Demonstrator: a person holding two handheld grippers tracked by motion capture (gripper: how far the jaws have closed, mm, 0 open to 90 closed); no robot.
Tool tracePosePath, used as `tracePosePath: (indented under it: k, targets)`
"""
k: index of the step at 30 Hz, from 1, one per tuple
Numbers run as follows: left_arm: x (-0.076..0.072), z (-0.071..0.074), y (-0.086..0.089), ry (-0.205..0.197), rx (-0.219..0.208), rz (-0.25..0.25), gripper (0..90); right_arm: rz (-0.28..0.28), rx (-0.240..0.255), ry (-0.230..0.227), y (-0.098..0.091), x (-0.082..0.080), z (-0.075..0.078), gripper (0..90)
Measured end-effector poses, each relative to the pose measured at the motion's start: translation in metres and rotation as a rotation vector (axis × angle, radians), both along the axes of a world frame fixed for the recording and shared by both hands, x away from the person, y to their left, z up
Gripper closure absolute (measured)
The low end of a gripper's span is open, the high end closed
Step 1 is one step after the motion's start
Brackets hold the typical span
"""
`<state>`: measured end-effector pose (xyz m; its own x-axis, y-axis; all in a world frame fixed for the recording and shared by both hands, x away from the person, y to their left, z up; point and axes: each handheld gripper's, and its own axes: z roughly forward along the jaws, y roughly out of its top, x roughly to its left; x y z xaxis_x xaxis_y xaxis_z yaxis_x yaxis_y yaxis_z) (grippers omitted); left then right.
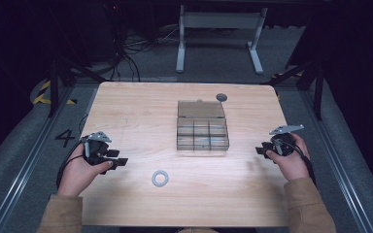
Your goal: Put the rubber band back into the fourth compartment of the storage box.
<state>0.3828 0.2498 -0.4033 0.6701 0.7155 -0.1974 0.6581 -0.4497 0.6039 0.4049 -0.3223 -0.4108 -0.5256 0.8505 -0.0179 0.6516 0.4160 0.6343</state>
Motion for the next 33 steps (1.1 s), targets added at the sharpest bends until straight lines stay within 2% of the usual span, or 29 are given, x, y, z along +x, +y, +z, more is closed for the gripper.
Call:
tracePosePath:
  k: [2,5,8,9,10,14,15,16,18,21,22,23,24,27,33]
  targets:
    - [-0.001,0.000,0.000,0.002,0.010,-0.010,48.9,0.014,0.014,0.003,0.004,0.000,-0.001,65.0]
    - [-0.001,0.000,-0.002,0.002,0.006,-0.019,49.3,0.034,0.024,-0.017,0.008,0.001,-0.003,63.2]
    - [-0.003,0.001,-0.008,0.009,0.016,-0.069,50.4,0.046,0.044,-0.031,0.009,0.000,-0.005,62.4]
    - [-0.003,0.001,-0.008,0.009,0.016,-0.069,50.4,0.031,0.063,-0.011,0.009,-0.001,-0.006,62.6]
    - [-0.003,0.001,-0.010,0.007,0.021,-0.076,50.4,0.031,0.063,-0.011,0.009,-0.001,-0.006,62.6]
    - [-0.006,0.005,-0.017,-0.037,0.025,-0.062,49.2,0.009,0.090,0.045,0.009,-0.004,-0.007,63.0]
    - [-0.007,0.005,-0.019,-0.059,0.029,-0.071,48.4,0.014,0.092,0.039,0.009,-0.004,-0.008,63.4]
    - [-0.008,0.006,-0.020,-0.062,0.031,-0.081,47.8,0.013,0.094,0.038,0.009,-0.005,-0.008,63.4]
    - [-0.009,0.008,-0.022,-0.043,0.014,-0.075,46.9,0.020,0.097,0.034,0.010,-0.007,-0.007,63.8]
    - [-0.011,0.010,-0.027,-0.055,0.008,-0.090,45.7,0.024,0.101,0.031,0.011,-0.008,-0.006,63.8]
    - [-0.010,0.011,-0.029,-0.062,0.010,-0.100,45.7,0.027,0.102,0.030,0.011,-0.008,-0.006,63.6]
    - [-0.010,0.011,-0.030,-0.056,0.010,-0.102,46.1,0.034,0.107,0.024,0.012,-0.008,-0.006,63.3]
    - [-0.011,0.012,-0.033,-0.031,0.009,-0.102,46.4,0.043,0.104,0.018,0.013,-0.008,-0.007,63.2]
    - [-0.011,0.015,-0.036,-0.026,0.026,-0.093,45.2,0.051,0.107,0.024,0.015,-0.010,-0.007,63.1]
    - [-0.013,0.017,-0.049,-0.012,0.029,-0.144,45.0,0.065,0.115,0.028,0.019,-0.014,-0.008,63.1]
